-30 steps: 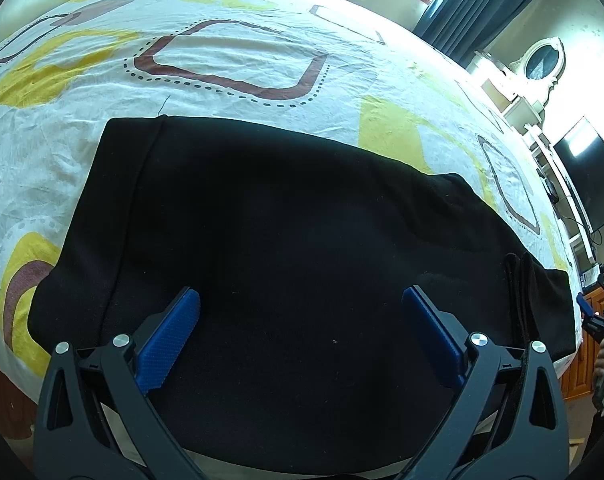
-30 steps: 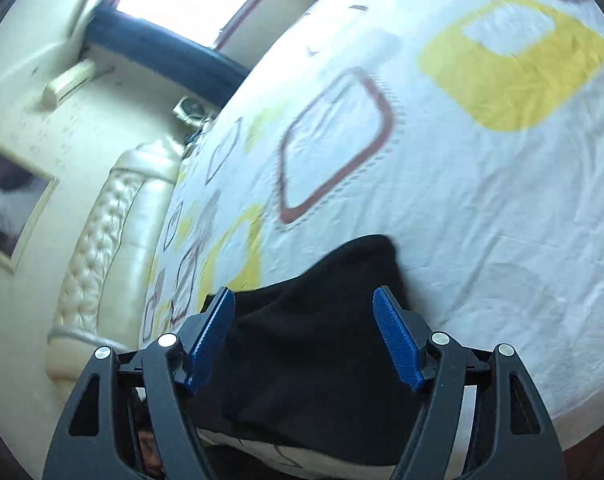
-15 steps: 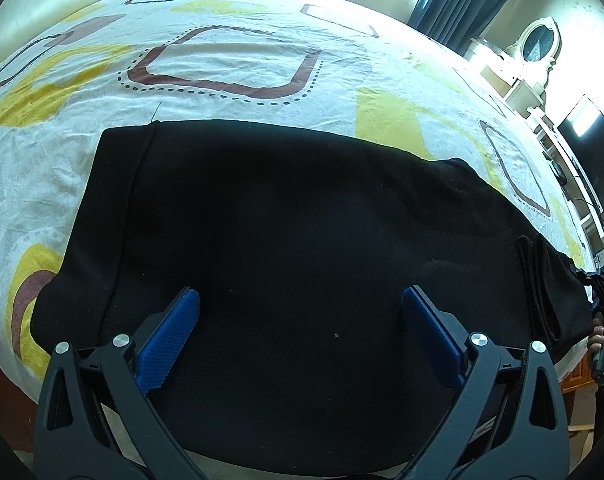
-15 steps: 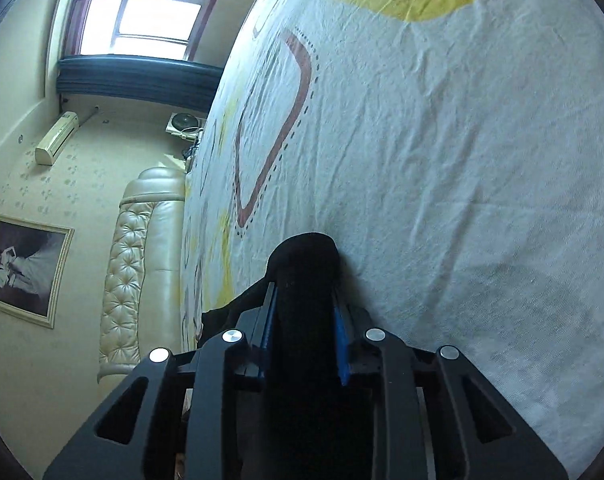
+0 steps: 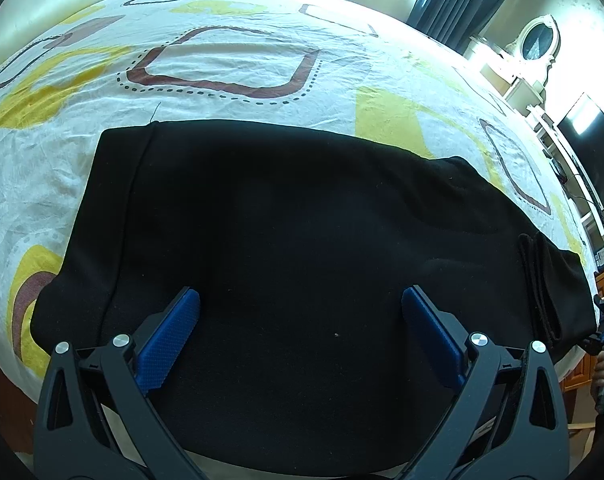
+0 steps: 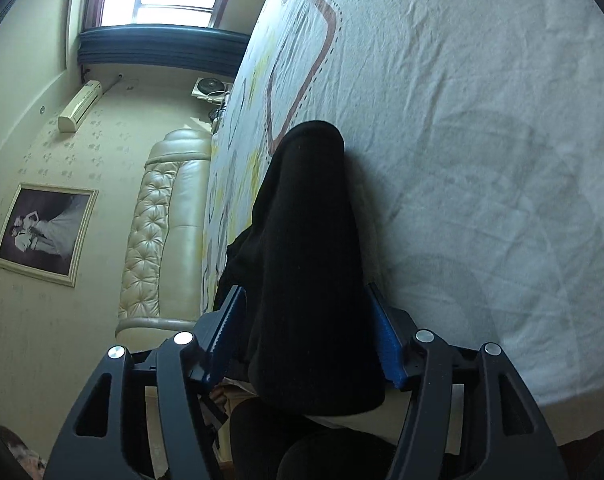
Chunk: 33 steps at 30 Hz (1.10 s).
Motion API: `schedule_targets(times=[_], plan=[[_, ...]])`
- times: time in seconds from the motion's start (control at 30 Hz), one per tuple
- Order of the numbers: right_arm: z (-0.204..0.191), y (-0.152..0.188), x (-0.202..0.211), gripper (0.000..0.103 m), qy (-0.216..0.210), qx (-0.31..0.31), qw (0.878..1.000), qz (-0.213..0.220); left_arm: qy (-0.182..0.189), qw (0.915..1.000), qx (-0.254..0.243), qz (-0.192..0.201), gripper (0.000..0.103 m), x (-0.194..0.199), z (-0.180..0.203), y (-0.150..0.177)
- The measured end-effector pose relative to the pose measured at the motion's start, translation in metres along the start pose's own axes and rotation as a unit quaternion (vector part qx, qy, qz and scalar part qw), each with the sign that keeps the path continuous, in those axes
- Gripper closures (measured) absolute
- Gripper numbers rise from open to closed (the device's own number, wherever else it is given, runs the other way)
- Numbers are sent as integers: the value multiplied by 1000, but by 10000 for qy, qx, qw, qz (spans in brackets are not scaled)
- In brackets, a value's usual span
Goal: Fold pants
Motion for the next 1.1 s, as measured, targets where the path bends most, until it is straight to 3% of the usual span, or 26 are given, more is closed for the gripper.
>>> schedule_targets(times=[0.13, 0.2, 0.27, 0.4, 0.5, 0.57, 0.7, 0.8, 0.9, 1.0, 1.1], plan=[[3, 11, 0, 46, 72, 19, 9999, -86, 3, 10000, 0, -2, 2, 0, 0, 0], [0, 14, -4, 56, 367, 111, 9992, -80, 6, 10000, 1, -2, 3, 0, 0, 0], [7, 14, -4, 72, 708, 106, 9974, -122, 5, 10000, -3, -2, 3, 0, 0, 0], [6, 15, -6, 73, 897, 139, 9959, -9, 5, 10000, -16, -6, 2, 1, 0, 0], [-10, 15, -10, 60, 958, 30, 9953, 132, 41, 10000, -15, -26, 2, 1, 0, 0], [-19, 20, -4, 38, 1080, -83, 9932, 421, 101, 9999, 2, -40, 2, 3, 0, 0], [-54, 42, 17, 37, 1987, -37, 9690, 1469, 376, 9991, 168, -69, 3, 11, -6, -2], [-87, 64, 13, 32, 2349, 131, 9532, 1900, 1047, 9931, 495, -183, 3, 24, -19, -5], [-112, 84, -5, 32, 2272, 537, 9550, 1830, 1747, 9820, 725, -10, 3, 48, -39, -7], [-129, 98, -34, 31, 2363, 977, 9559, 1445, 1881, 9780, 806, 392, 3, 77, -68, -3], [-132, 103, -61, 31, 2389, 1218, 9581, 1009, 1945, 9752, 980, 395, 3, 84, -104, 11]])
Point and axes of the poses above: each gripper's, at about its wrist camera, not at the fingertips, and x roughly against the way its jaws point, z to its right, y to its underside, the point moved 2 cm from there along -x, roughly the way its jaws point, and after that the axes turned 15 degrees about -z, right-handed, at the moved point
